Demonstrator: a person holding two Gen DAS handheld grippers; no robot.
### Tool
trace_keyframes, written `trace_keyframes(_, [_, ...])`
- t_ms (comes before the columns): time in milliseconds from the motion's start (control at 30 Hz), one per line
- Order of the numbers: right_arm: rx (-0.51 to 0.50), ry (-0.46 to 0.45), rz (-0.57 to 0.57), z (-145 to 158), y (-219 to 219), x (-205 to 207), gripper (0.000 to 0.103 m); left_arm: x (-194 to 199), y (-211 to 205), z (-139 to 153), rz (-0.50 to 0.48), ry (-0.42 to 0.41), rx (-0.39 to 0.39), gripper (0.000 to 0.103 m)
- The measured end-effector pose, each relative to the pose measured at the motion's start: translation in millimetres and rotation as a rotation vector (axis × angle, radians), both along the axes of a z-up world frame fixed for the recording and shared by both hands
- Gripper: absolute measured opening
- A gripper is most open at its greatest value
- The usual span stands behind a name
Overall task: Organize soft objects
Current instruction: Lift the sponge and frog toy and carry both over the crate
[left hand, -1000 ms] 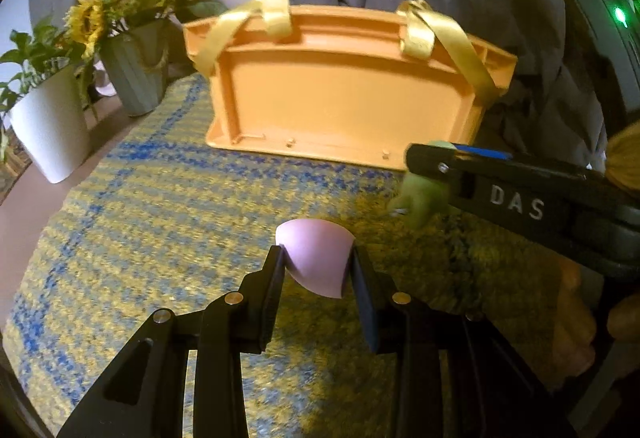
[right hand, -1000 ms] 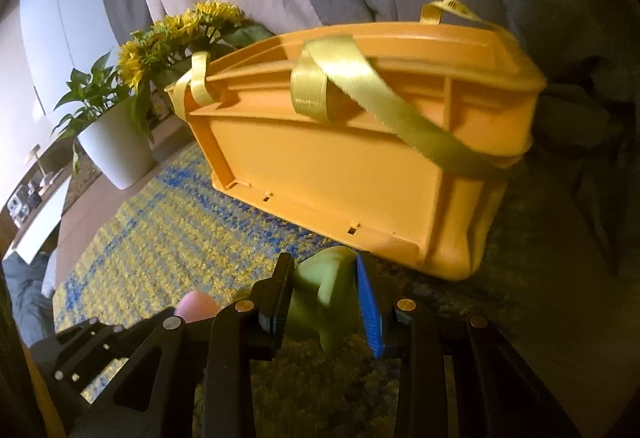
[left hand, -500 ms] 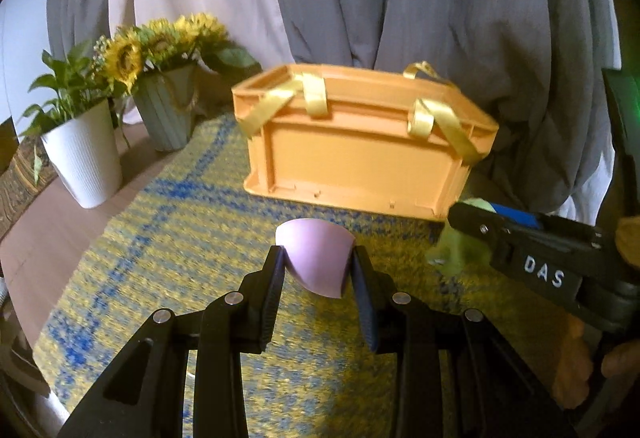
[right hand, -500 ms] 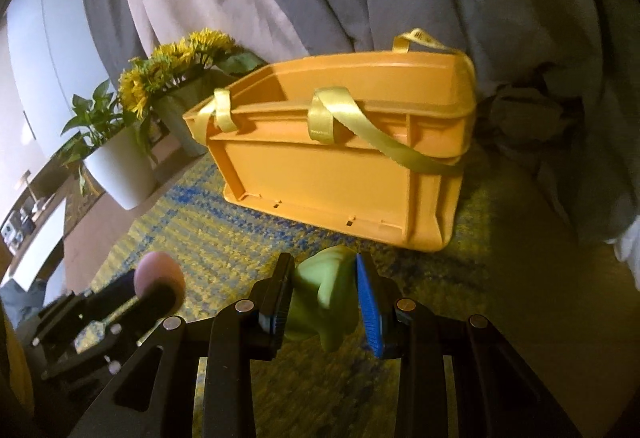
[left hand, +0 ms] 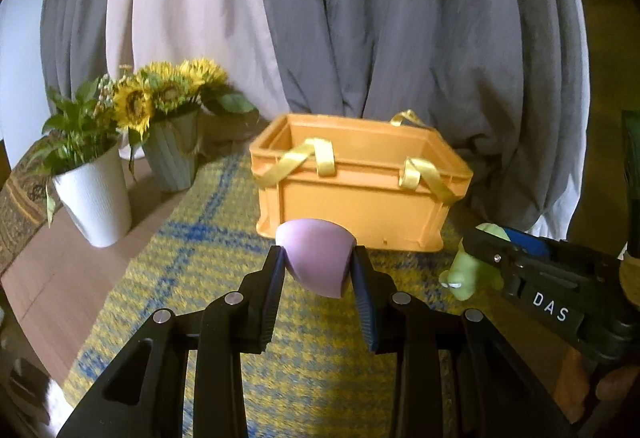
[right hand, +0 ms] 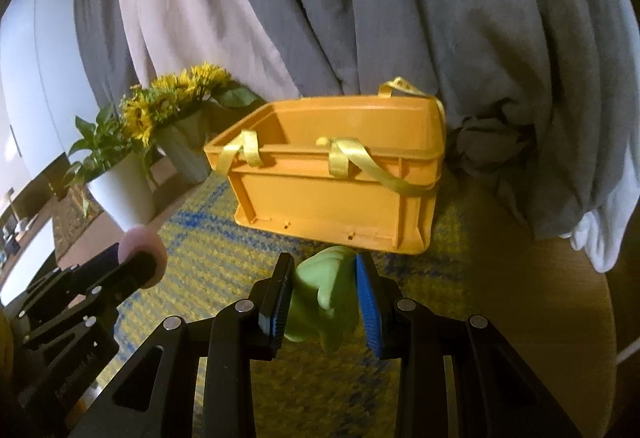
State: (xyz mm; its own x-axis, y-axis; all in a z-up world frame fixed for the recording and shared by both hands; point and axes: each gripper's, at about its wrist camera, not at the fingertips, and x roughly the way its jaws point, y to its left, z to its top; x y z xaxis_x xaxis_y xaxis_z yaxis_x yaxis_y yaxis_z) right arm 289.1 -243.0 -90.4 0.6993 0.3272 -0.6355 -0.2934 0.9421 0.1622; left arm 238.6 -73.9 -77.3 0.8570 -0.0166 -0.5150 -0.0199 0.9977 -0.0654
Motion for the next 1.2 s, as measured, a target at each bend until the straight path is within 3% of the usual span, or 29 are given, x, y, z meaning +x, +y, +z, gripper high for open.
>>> trace_keyframes(700, [0.008, -0.155, -0.211, 54.6, 47.7, -20.7, 0.033, 18.5, 54.2, 48.8, -0.191, -0.147, 0.029, 0.033])
trace_keyframes(1200, [0.02, -0.231, -0.242, 78.6, 47.2, 11.9, 0.033, 58.3, 55.1, 75.8, -0.228, -0.212, 0.033, 0.033])
